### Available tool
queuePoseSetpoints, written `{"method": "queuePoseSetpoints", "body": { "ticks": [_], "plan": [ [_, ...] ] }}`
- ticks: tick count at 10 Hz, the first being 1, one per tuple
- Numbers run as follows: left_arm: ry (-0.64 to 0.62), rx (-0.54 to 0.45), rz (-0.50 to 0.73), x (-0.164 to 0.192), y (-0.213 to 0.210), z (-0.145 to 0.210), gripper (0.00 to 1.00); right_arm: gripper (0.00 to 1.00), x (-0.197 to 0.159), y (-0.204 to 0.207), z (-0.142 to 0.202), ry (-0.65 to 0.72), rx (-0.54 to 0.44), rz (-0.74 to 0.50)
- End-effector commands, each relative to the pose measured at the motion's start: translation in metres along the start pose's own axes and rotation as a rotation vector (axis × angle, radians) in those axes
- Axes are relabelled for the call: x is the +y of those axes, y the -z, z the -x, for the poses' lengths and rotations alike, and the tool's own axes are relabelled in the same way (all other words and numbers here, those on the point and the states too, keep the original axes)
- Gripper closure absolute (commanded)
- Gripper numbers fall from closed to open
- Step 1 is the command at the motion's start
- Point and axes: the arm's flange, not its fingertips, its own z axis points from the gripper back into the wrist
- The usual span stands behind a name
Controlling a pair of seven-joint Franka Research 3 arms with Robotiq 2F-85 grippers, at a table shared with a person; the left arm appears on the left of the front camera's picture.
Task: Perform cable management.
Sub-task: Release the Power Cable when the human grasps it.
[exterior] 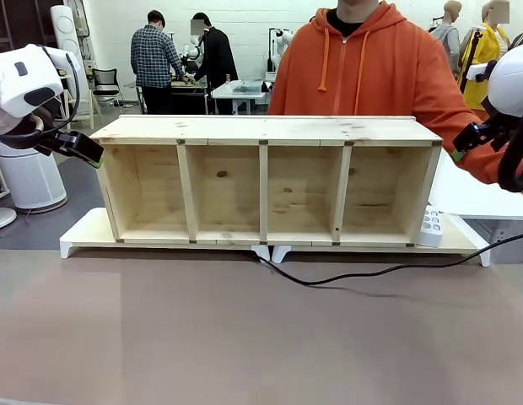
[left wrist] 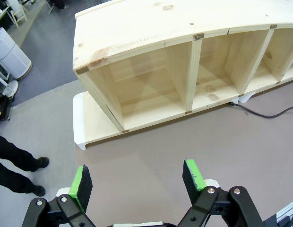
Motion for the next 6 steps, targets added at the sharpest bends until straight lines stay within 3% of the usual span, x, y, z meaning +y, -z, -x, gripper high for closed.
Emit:
{"method": "queuePoseSetpoints", "body": {
  "ticks": [1,6],
  "plan": [
    [0.0,-0.004,-0.002,-0.0002,0.0005,-0.0007,0.0,0.0,-0.0012,0.0002,0.0005,0.003,0.0,-0.002],
    [0.0,-0.004,-0.002,-0.0002,0.0005,-0.0007,0.0,0.0,-0.0012,0.0002,0.0005,0.003,0.0,-0.002]
  ]
}}
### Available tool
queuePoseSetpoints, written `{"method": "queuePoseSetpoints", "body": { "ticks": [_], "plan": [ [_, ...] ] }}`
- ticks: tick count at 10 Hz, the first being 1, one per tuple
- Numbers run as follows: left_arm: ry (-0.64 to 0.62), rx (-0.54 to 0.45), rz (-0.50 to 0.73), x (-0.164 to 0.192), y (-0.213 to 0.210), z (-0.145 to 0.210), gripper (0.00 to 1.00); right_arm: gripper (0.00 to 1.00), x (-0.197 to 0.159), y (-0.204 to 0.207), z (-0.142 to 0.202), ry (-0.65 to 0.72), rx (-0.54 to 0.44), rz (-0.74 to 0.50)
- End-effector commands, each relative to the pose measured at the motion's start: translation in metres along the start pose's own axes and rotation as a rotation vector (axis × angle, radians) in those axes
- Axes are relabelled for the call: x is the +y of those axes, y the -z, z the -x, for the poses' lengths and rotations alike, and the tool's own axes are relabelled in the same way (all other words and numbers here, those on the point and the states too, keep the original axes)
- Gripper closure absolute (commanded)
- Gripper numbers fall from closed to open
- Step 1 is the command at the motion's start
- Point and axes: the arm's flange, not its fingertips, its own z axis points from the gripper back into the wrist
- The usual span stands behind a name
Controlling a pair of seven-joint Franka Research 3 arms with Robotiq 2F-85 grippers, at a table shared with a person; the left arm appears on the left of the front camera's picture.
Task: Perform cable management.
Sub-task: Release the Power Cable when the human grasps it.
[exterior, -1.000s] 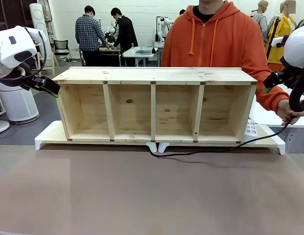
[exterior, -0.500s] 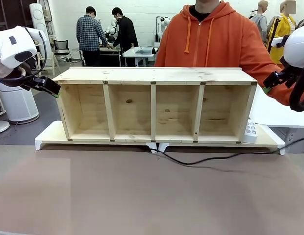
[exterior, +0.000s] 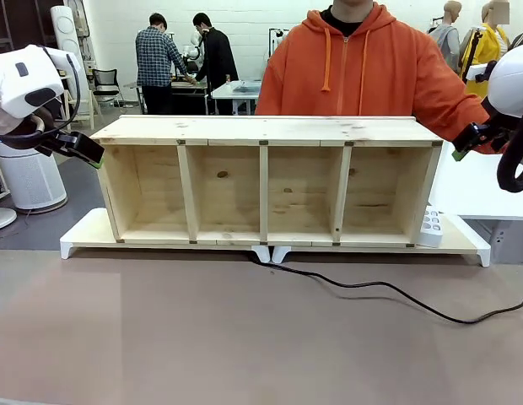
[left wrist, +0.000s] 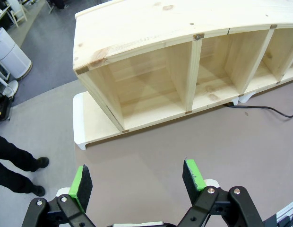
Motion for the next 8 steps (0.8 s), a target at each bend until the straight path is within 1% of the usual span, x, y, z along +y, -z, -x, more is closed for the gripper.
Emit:
{"method": "queuePoseSetpoints", "body": {
  "ticks": [1,8],
  "plan": [
    [0.0,-0.004,-0.002,-0.0002,0.0005,-0.0007,0.0,0.0,-0.0012,0.0002,0.0005,0.003,0.0,-0.002],
    [0.0,-0.004,-0.002,-0.0002,0.0005,-0.0007,0.0,0.0,-0.0012,0.0002,0.0005,0.003,0.0,-0.002]
  ]
}}
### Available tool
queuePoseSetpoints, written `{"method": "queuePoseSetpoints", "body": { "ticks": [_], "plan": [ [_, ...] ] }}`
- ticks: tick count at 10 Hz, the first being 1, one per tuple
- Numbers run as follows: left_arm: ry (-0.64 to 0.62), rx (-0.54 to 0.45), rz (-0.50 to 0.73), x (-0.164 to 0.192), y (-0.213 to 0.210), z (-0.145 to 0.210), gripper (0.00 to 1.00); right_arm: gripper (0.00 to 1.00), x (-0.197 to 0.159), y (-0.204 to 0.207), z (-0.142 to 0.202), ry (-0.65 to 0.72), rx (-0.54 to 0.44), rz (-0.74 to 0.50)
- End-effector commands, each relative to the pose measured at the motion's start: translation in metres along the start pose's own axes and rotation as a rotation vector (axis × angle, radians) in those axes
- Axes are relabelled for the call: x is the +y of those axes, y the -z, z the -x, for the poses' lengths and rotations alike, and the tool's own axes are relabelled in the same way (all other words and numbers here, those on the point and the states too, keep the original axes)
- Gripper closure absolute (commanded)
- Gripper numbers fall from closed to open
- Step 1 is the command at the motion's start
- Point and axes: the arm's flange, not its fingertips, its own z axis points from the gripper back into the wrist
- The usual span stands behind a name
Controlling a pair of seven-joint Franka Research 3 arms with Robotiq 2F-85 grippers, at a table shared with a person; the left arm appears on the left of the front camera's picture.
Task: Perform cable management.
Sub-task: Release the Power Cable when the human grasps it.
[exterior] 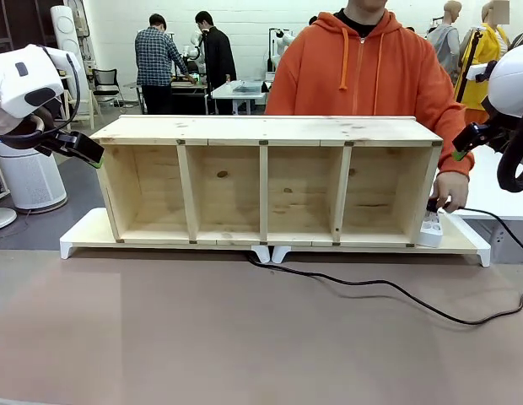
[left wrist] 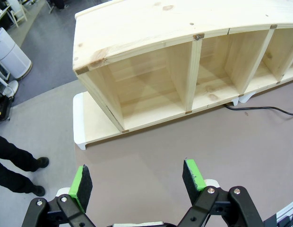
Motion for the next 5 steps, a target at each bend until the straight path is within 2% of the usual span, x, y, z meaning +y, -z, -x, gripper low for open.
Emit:
{"method": "queuePoseSetpoints", "body": {
  "ticks": [1,5],
  "plan": [
    [0.0,-0.004,-0.002,-0.0002,0.0005,-0.0007,0.0,0.0,-0.0012,0.0002,0.0005,0.003,0.0,-0.002],
    [0.0,-0.004,-0.002,-0.0002,0.0005,-0.0007,0.0,0.0,-0.0012,0.0002,0.0005,0.003,0.0,-0.002]
  ]
}}
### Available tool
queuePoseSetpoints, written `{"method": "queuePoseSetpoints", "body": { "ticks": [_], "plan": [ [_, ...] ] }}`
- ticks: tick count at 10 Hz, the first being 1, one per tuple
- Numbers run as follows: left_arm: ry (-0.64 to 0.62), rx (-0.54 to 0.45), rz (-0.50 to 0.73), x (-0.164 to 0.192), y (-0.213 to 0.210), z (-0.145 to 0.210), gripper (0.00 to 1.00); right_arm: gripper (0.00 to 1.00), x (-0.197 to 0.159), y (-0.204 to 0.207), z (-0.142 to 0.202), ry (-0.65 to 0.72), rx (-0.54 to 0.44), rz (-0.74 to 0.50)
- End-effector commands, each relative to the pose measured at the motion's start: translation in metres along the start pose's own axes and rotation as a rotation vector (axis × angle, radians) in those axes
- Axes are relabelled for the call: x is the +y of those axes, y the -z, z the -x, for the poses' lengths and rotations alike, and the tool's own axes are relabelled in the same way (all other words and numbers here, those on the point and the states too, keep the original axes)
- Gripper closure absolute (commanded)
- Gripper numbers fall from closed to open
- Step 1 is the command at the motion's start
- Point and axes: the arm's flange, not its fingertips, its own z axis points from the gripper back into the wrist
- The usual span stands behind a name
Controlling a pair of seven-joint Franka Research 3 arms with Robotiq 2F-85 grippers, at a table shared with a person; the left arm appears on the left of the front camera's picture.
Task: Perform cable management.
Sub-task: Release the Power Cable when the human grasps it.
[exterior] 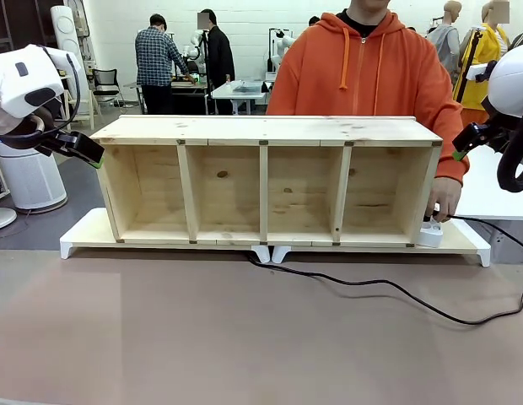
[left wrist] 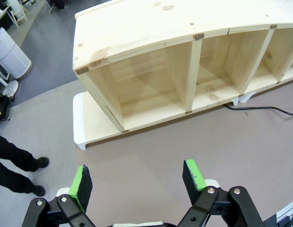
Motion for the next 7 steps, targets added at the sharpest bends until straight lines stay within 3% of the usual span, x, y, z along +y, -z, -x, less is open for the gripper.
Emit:
{"method": "queuePoseSetpoints", "body": {
  "ticks": [1,7],
  "plan": [
    [0.0,-0.004,-0.002,-0.0002,0.0005,-0.0007,0.0,0.0,-0.0012,0.0002,0.0005,0.003,0.0,-0.002],
    [0.0,-0.004,-0.002,-0.0002,0.0005,-0.0007,0.0,0.0,-0.0012,0.0002,0.0005,0.003,0.0,-0.002]
  ]
}}
